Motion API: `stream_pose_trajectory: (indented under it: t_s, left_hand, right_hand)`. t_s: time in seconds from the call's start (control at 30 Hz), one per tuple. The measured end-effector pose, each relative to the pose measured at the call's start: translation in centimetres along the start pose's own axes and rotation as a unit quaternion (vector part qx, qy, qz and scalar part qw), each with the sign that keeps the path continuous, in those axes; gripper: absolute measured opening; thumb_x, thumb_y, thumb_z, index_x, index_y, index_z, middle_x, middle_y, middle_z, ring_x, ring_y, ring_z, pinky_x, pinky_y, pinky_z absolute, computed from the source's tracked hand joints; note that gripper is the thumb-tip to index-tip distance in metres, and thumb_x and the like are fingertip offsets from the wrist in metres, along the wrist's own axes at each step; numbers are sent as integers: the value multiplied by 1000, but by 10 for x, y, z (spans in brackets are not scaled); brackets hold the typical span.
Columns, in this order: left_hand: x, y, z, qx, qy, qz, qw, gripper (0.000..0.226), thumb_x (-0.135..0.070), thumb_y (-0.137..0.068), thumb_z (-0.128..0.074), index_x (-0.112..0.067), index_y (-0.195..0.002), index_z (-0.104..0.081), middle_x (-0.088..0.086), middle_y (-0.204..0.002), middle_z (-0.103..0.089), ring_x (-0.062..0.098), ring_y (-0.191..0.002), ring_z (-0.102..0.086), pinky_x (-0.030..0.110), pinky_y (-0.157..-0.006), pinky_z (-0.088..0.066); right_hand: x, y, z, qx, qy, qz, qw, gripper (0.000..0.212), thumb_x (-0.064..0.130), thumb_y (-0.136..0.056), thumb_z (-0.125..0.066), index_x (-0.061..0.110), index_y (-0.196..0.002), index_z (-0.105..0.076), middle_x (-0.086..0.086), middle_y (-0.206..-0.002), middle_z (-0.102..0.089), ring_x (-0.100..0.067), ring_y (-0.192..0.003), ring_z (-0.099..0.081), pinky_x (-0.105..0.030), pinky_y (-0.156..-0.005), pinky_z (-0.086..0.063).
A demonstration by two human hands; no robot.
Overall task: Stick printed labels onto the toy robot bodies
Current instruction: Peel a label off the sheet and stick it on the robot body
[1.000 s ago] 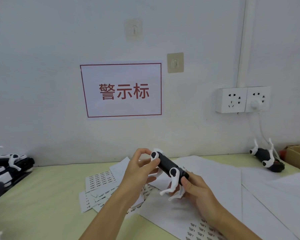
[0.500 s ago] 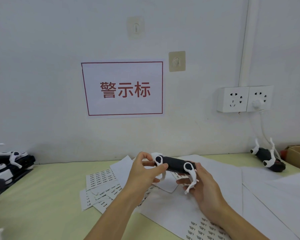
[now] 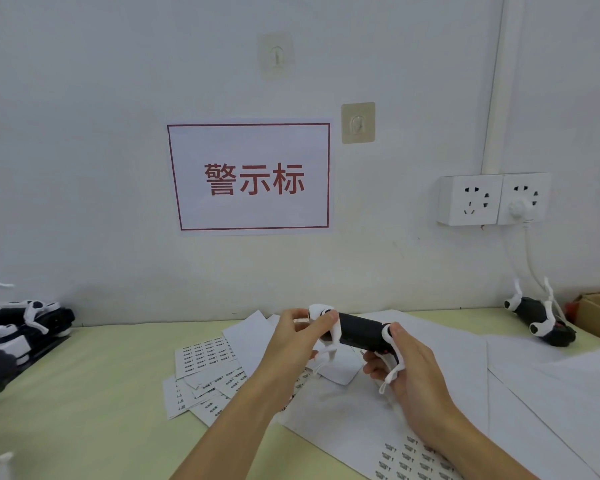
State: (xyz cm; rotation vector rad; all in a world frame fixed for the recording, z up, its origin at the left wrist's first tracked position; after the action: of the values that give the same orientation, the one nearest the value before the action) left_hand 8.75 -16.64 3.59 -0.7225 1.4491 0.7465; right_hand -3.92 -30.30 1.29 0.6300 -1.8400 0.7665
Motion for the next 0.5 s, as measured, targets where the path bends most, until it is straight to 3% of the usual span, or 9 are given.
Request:
stream_pose_trajectory:
  t_s: [0.03,0.13,0.27,0.37,0.43,0.5]
  left_hand:
    - [0,0,-1,7,11,8,1000,43,-47,-84,-75,-25,-117,-59,-4,-104,-70,12,-87,-71,35,-87,-58]
    - [-4,2,-7,74,46,11,996,33,-36,-88,-76,-13,-110,-66,7,-90,-72,21,-77,-69,30,-68,-56]
    - [-9,4,2,94,51,-2,994,33,-23,-84,-80,-10,-110,-66,14,-106,-71,25,-86,-74,29,-72,-57]
    - [-18,0,19,67,70,-32,995,34,-10,-81,-81,-9,-111,-65,16,-110,-67,23,-85,-74,27,-70,-57]
    - [-25,-3,34,31,60,-63,996,35,-3,-80,-81,-9,-109,-63,16,-108,-62,21,-81,-73,27,-72,-58]
    - [-27,-5,49,-3,47,-84,995,37,1,-78,-81,-10,-106,-60,15,-105,-58,22,-81,-69,32,-78,-59]
  right_hand:
    - [1,0,-1,3,-14,4,1000,51,47,-90,-52,3,-108,-72,-20,-83,-66,-25,-72,-63,-42,-72,-50]
    - [3,2,-4,16,-15,20,1000,56,47,-86,-52,0,-110,-69,-23,-88,-67,-28,-75,-63,-38,-68,-51]
    - [2,3,-7,41,26,15,999,53,45,-85,-56,3,-116,-67,-23,-99,-71,-33,-85,-70,-39,-78,-54]
    - [6,9,-14,57,101,35,993,34,42,-93,-60,24,-122,-65,0,-122,-69,-19,-115,-65,-40,-101,-47]
    - [8,16,-20,61,169,59,982,41,55,-92,-54,41,-130,-55,26,-131,-59,6,-127,-50,-26,-106,-37]
    - [12,20,-23,52,174,73,981,51,55,-86,-47,44,-136,-47,37,-133,-50,15,-129,-41,-16,-103,-34]
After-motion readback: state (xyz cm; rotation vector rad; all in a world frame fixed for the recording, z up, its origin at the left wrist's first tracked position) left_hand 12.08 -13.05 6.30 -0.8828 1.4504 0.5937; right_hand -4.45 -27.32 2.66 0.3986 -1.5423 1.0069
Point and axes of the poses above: each hand's wrist, its own y-axis away from the middle knuckle, its own z-axis out of the back of the hand, x = y × z, the point moved 8 cm from there along -y, towards the middle knuckle
